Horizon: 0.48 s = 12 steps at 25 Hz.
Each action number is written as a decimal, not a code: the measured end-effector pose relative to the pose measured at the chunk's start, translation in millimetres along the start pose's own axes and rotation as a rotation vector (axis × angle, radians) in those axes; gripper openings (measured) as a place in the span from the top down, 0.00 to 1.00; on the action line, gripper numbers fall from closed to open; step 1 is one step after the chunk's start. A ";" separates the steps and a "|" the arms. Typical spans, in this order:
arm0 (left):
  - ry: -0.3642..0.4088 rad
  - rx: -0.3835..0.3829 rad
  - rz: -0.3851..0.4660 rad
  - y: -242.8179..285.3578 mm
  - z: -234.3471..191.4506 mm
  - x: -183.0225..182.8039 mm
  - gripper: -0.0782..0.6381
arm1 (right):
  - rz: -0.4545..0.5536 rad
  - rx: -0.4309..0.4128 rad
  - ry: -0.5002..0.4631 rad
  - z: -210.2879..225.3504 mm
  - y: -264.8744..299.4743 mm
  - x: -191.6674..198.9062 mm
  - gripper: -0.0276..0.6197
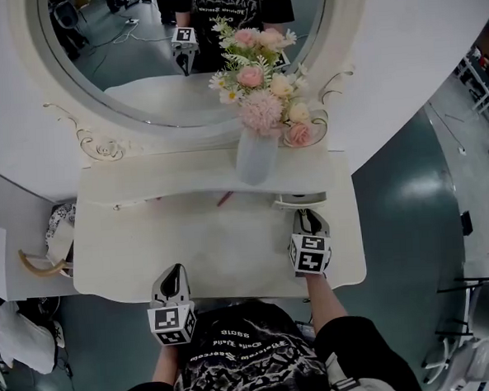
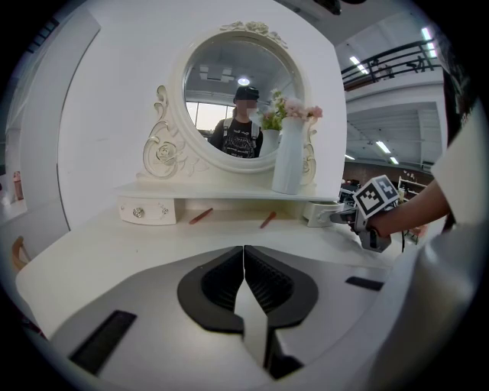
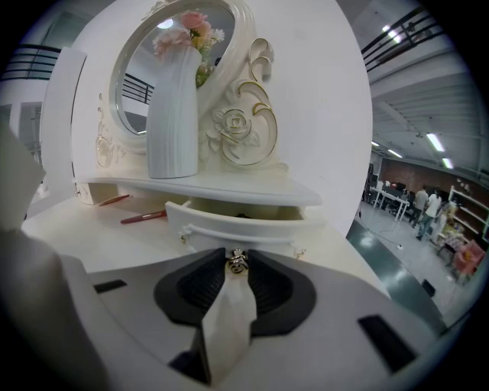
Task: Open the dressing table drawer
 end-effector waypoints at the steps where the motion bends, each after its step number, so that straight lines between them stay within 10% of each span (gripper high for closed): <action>1: -0.001 0.000 0.000 0.0 -0.1 -0.2 0.87 | -0.001 0.000 -0.001 -0.2 -0.5 0.0 0.80; 12: -0.002 0.005 -0.002 1.3 -0.2 0.5 0.87 | -0.002 0.004 0.001 -1.7 -3.6 1.6 0.80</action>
Point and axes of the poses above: the fingertips, and each gripper's own axes: y forward along the fingers, z to its right, x out of its underside, the point moved 8 cm from there along -y, backward along the fingers, and after that the axes turned 11 degrees about -x, right-handed, at the moved point
